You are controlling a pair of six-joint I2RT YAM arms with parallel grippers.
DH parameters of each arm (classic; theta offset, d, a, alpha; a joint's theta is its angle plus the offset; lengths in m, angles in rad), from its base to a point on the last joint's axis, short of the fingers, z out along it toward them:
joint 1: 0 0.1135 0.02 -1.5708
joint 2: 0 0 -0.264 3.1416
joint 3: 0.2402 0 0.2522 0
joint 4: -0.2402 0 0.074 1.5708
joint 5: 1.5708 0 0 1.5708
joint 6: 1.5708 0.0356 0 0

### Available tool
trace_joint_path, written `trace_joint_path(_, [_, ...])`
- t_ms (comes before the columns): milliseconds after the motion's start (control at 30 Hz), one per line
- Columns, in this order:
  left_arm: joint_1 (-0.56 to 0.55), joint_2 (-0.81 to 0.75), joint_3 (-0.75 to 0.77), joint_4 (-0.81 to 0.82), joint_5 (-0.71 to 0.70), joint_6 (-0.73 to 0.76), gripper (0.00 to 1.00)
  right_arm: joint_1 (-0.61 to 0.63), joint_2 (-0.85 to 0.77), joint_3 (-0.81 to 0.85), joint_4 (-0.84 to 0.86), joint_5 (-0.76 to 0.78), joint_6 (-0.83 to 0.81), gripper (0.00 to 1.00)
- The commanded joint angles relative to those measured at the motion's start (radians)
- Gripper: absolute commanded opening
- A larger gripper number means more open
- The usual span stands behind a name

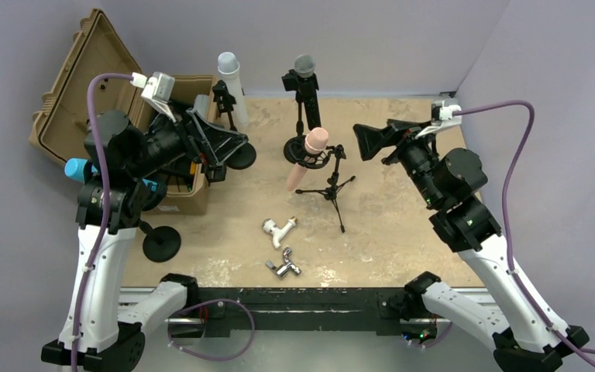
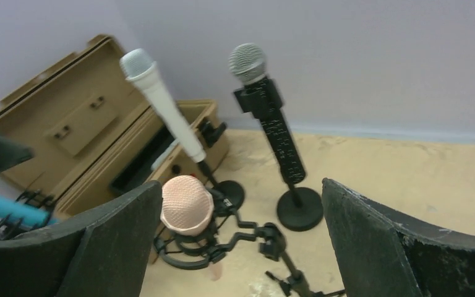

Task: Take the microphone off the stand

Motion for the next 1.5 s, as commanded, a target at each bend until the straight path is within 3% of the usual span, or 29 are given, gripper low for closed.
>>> trace_joint_path(0, [-0.022,-0.001,-0.022,0.058,0.037,0.035,1.00,0.001,0.060,-0.003,0.152,-0.320,0.023,0.99])
trace_joint_path(133, [-0.073,-0.040,-0.095,0.057,-0.035,0.138,1.00,0.038,0.137,0.016,0.170,-0.329,0.070,0.92])
trace_joint_path(467, [-0.094,-0.211,-0.371,0.213,-0.112,0.239,1.00,0.266,0.219,0.026,0.148,0.076,0.169,0.90])
trace_joint_path(733, [-0.115,-0.273,-0.431,0.256,-0.087,0.256,0.99,0.384,0.270,0.018,0.146,0.323,0.217,0.84])
trace_joint_path(1233, [-0.145,-0.250,-0.433,0.244,-0.097,0.265,0.99,0.410,0.299,-0.008,0.150,0.403,0.202,0.67])
trace_joint_path(1467, [-0.159,-0.237,-0.436,0.239,-0.106,0.272,0.99,0.412,0.297,-0.035,0.159,0.443,0.192,0.67])
